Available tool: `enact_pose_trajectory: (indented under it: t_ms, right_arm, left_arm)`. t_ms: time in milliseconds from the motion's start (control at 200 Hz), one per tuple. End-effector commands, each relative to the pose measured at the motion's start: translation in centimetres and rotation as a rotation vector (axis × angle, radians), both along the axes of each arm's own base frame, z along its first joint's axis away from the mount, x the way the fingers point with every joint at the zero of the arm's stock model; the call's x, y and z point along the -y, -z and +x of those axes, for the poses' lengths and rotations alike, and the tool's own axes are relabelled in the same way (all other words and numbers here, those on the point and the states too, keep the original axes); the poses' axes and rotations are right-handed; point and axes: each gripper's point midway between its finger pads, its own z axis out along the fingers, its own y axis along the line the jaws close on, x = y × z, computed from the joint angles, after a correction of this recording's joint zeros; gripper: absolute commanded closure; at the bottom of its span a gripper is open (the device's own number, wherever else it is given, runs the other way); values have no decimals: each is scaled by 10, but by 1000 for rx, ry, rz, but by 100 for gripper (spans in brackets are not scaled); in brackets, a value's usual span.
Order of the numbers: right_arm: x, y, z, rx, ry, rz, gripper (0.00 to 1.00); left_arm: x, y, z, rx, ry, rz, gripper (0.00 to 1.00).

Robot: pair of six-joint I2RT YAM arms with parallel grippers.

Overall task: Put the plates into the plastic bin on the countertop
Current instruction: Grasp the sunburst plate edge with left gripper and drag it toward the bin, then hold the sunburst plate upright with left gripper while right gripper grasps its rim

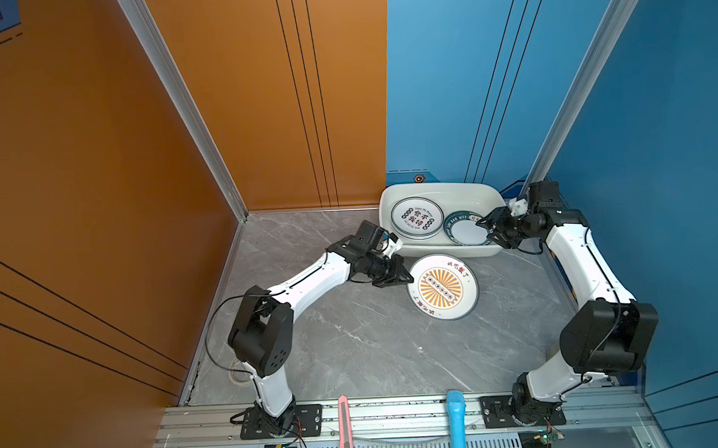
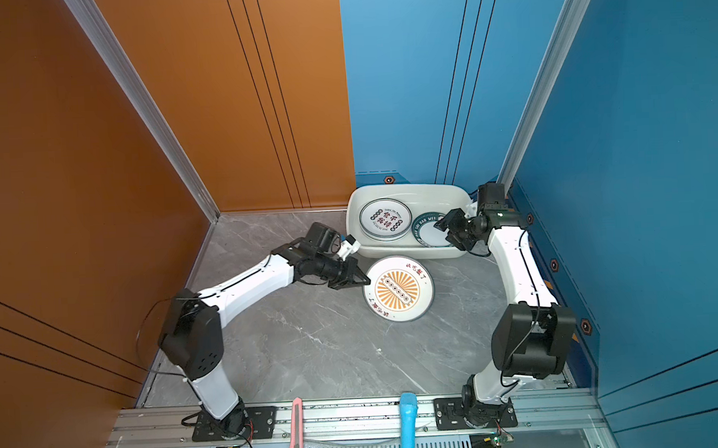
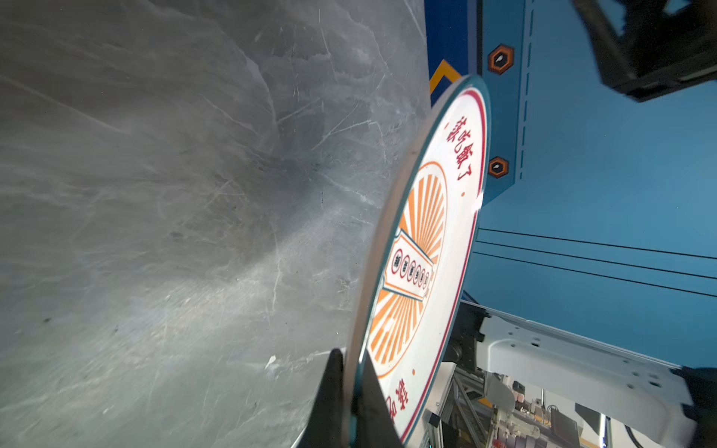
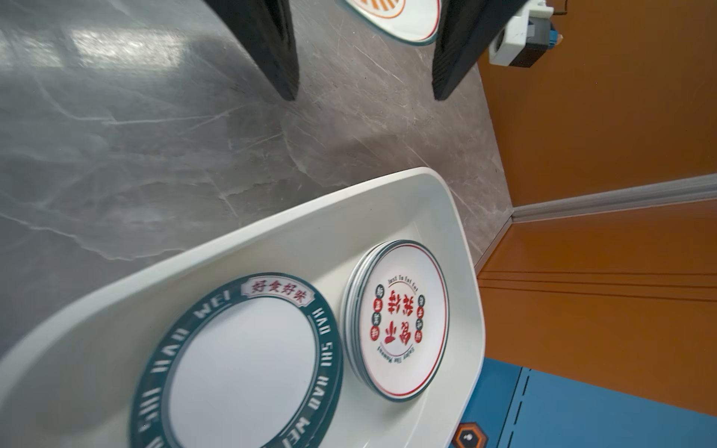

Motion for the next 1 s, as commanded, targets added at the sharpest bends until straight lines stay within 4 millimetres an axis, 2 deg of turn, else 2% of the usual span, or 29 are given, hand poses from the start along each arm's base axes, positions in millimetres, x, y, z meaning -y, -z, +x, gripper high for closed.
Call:
enact_pose_trajectory:
  t_ms: [0,215,375,405,420,465,761,841,866,996]
  right_arm:
    - [-30,-23,20,112,-116,44,41]
    - [-75,-26,40,149,-274,106,40]
    - [-109,-24,50,162,-394,166,39]
    - [-115,-18,49,149,-414,181,39]
    - [-119,-26,52,169,-427,184,39]
    - [-128,-26,54,172,-455,200,39]
    - [-170,-11,60,148,-581,279,39]
    - [-180,-16,55,163,-616,293,40]
    - [-183,-3,57,137,-621,300,41]
    - [-194,4,53,118,-652,317,41]
  left_arm:
    - [-33,-19,2,-13,-38,-43,100]
    - [-90,-30,26,-18,-150,-47,100]
    - [-121,-39,46,-18,-233,-65,100]
    - [-125,-41,50,-16,-245,-67,100]
    - [-127,-42,52,-14,-252,-68,100]
    - [-133,-43,58,-15,-269,-68,100]
    - [-146,-43,88,-29,-336,-65,100]
    - [-146,-41,93,-36,-341,-63,100]
    - [-146,-40,95,-38,-342,-63,100]
    - [-146,-34,99,-45,-343,-55,100]
